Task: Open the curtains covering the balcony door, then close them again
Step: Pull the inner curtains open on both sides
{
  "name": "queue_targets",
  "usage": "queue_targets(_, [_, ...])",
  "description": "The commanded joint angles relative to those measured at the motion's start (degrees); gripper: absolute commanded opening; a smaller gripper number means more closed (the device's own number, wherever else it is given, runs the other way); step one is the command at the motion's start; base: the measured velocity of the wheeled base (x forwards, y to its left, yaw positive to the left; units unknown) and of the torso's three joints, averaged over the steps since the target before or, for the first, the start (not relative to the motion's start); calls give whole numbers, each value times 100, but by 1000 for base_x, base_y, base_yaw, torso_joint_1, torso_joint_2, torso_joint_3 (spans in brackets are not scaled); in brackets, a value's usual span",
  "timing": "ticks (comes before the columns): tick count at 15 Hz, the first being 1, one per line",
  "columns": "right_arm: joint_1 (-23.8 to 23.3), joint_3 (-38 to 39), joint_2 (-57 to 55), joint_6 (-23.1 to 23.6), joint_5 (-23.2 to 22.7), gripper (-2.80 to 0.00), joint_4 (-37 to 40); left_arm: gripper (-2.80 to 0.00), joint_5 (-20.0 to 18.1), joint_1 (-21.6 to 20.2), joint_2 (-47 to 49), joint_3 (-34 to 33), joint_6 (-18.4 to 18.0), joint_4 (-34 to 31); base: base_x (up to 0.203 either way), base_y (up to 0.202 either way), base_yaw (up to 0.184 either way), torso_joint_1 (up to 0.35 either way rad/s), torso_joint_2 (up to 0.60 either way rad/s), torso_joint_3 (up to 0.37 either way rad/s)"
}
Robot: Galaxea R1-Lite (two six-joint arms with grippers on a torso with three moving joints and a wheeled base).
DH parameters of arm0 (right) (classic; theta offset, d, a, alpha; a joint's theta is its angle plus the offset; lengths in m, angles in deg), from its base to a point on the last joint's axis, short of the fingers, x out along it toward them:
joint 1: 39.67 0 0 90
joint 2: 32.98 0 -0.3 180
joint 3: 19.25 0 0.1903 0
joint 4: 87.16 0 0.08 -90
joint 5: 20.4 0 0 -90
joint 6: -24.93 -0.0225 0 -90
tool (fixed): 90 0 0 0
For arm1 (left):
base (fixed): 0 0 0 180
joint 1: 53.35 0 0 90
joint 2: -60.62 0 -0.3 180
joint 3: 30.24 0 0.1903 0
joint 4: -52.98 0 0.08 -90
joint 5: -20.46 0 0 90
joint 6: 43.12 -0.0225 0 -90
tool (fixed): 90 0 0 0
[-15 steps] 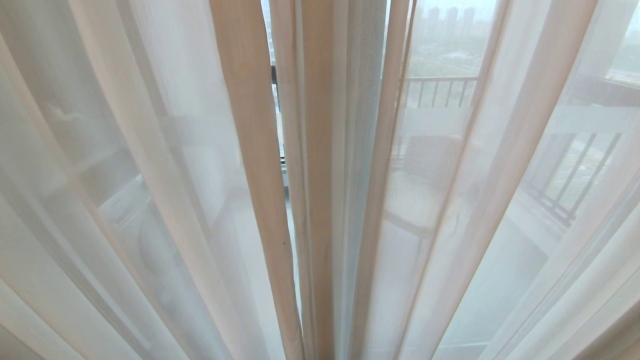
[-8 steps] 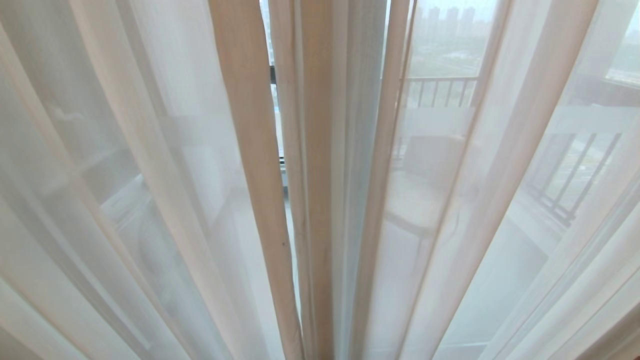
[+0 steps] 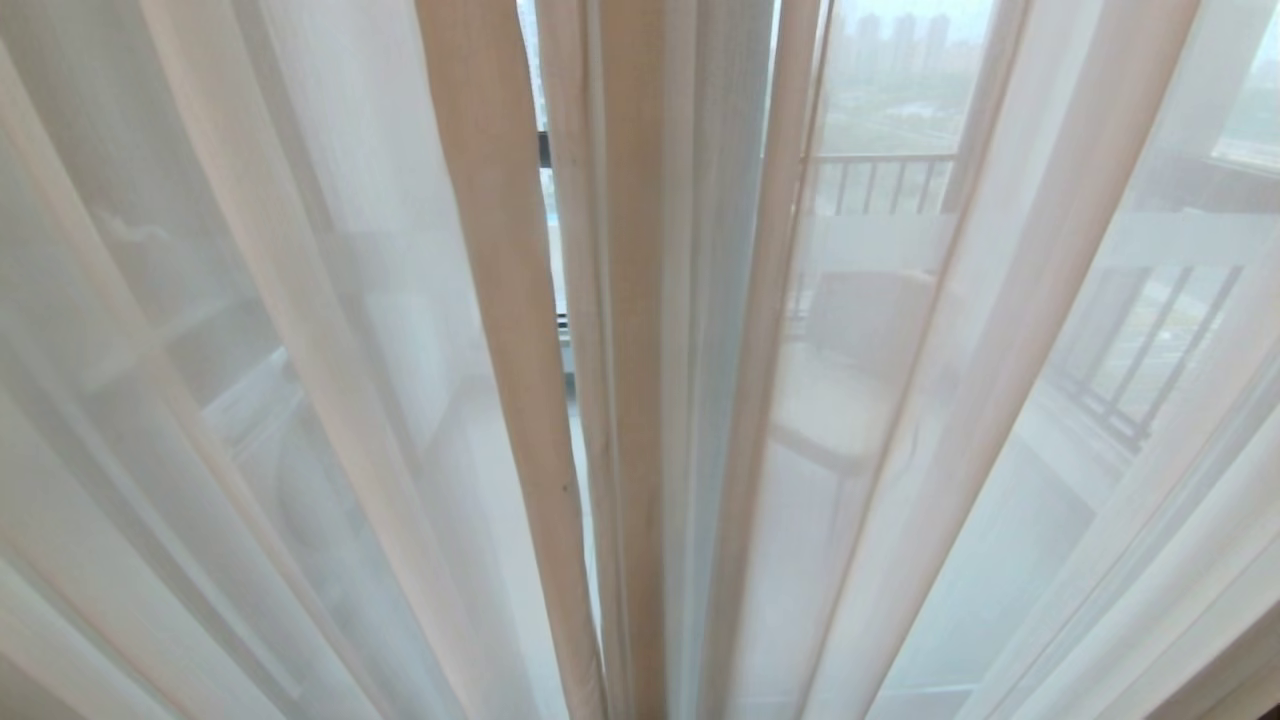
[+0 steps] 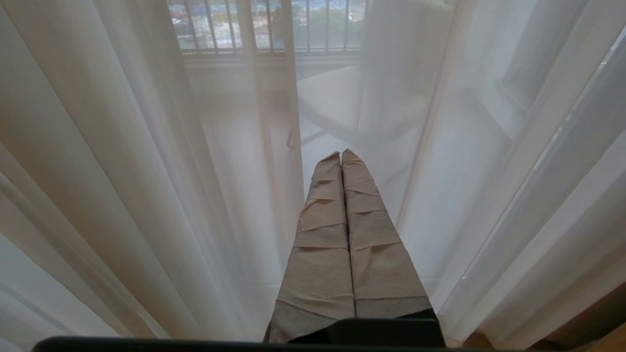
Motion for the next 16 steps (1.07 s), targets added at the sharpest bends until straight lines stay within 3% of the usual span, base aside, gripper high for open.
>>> queue_targets(1, [7, -1, 2, 0, 1, -280, 2, -280, -9, -1, -2, 23, 2, -39, 0, 0, 0, 0, 0, 0])
queue_targets(5, [8, -1, 2, 0, 1, -280, 2, -280, -25, -1, -2, 44, -20, -7, 0, 0, 0, 0, 0, 0])
queue_targets(9, [7, -1, 2, 0, 1, -280, 2, -280, -545, -5, 219, 666, 20, -162, 0, 0, 0, 0, 0, 0])
queue_targets(12, [6, -1, 2, 0, 1, -280, 2, -280, -1160, 3, 1070, 1276, 139, -150, 0, 0, 0, 0, 0, 0])
queue_targets(16, [4, -1, 2, 0, 1, -280, 2, -280, -2320, 230, 2599, 2472, 254, -75, 0, 0, 0, 0, 0, 0])
